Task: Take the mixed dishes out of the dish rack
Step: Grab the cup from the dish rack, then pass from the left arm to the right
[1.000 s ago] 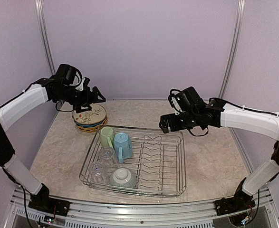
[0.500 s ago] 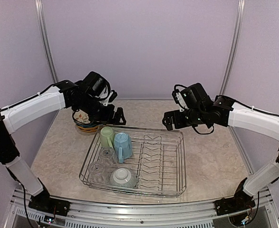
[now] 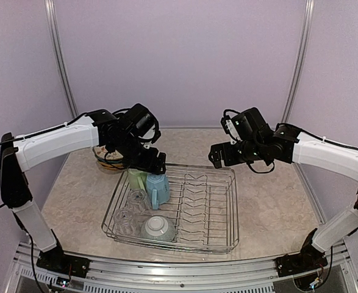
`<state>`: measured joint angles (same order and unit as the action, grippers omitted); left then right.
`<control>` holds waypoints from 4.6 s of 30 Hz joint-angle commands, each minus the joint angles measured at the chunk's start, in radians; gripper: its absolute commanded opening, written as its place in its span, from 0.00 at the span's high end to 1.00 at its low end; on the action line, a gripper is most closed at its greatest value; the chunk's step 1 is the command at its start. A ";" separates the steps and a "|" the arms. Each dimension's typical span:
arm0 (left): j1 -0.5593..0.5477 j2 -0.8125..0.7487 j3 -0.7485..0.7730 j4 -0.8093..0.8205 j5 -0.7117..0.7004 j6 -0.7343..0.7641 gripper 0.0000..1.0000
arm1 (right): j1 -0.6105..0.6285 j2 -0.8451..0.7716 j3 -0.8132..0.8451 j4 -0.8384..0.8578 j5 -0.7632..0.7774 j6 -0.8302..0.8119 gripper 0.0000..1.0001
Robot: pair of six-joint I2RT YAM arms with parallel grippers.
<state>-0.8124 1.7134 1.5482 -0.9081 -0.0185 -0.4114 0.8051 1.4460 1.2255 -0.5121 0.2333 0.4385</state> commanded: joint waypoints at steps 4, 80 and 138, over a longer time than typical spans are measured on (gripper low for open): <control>-0.026 0.054 0.036 -0.015 -0.020 -0.033 0.18 | 0.011 -0.010 -0.015 0.005 0.010 0.008 0.00; 0.159 -0.401 -0.320 0.578 0.469 -0.043 0.61 | 0.011 0.095 -0.204 1.009 -0.718 0.478 0.01; 0.234 -0.464 -0.453 0.782 0.646 -0.140 0.01 | -0.064 0.113 -0.316 1.501 -0.797 0.688 1.00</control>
<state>-0.5831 1.2758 1.0805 -0.1020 0.6621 -0.5678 0.7971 1.6924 0.9432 1.0954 -0.6296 1.2449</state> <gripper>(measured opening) 0.989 0.070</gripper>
